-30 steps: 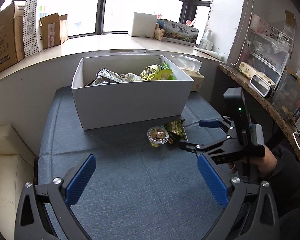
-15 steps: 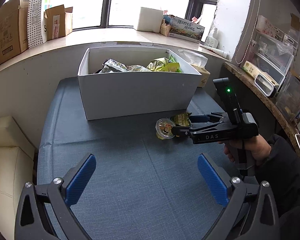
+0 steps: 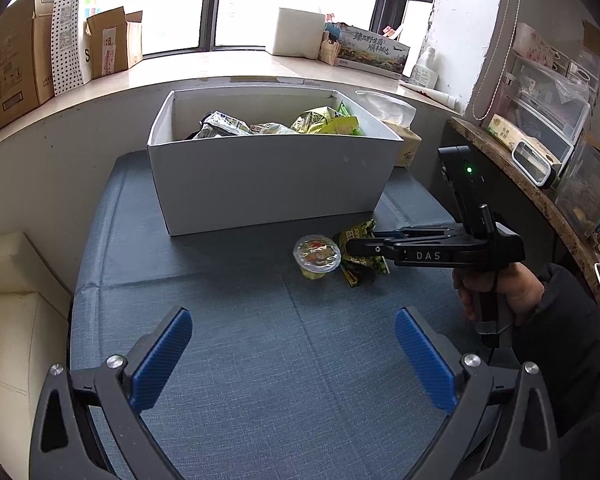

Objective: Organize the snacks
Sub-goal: 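Grasp the green pea pack with the right tool while the left tool grasps the last jelly cup, then carry the pea pack and jelly cup over the box and release them inside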

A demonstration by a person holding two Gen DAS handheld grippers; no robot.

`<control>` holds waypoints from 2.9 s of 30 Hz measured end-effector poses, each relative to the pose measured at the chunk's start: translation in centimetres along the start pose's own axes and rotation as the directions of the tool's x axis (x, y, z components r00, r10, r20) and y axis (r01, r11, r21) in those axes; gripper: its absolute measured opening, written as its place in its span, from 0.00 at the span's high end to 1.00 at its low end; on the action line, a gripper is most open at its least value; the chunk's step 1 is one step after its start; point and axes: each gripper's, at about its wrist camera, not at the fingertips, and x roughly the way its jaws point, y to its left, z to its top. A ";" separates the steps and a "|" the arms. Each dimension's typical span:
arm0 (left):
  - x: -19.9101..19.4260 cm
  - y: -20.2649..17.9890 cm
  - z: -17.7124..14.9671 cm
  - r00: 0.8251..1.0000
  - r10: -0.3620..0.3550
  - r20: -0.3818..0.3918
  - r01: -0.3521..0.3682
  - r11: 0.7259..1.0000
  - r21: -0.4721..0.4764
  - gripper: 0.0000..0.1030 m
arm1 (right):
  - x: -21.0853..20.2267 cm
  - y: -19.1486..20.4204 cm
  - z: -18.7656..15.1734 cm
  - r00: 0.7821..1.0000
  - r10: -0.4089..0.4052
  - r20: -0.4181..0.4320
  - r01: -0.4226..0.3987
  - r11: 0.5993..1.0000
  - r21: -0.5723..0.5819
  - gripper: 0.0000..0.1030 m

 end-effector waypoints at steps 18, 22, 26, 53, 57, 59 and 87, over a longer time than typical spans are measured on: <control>10.1 -3.0 2.9 0.990 0.013 -0.140 -0.001 0.996 0.088 0.00 | -9.5 4.0 -2.2 0.975 -0.155 0.158 0.165 0.985 -0.054 0.71; 13.1 -3.4 3.5 0.987 0.014 -0.162 0.001 0.996 0.094 0.00 | -11.4 3.2 -4.0 0.966 -0.180 0.185 0.183 0.983 0.003 0.71; 15.0 -3.4 3.9 0.984 0.000 -0.178 0.017 0.995 0.094 0.20 | -12.6 1.7 -5.8 0.963 -0.196 0.187 0.186 0.980 0.070 0.71; -2.7 1.7 9.6 0.990 -0.049 0.129 0.050 0.999 -0.001 0.52 | -13.1 6.3 0.3 0.960 -0.075 0.268 0.088 0.995 -0.037 0.71; -3.2 2.8 13.5 0.983 -0.033 0.178 0.033 0.999 0.000 0.52 | -13.9 7.8 4.5 0.942 -0.079 0.325 0.115 0.989 -0.091 0.71; -2.2 3.7 15.7 0.983 -0.022 0.182 0.024 1.000 -0.010 0.52 | -13.6 8.0 6.9 0.940 -0.099 0.326 0.140 0.985 -0.103 0.71; 8.3 7.9 24.8 0.978 0.142 0.152 -0.138 0.990 -0.034 0.00 | -10.3 4.0 14.2 0.904 -0.274 0.329 0.294 0.956 -0.010 0.00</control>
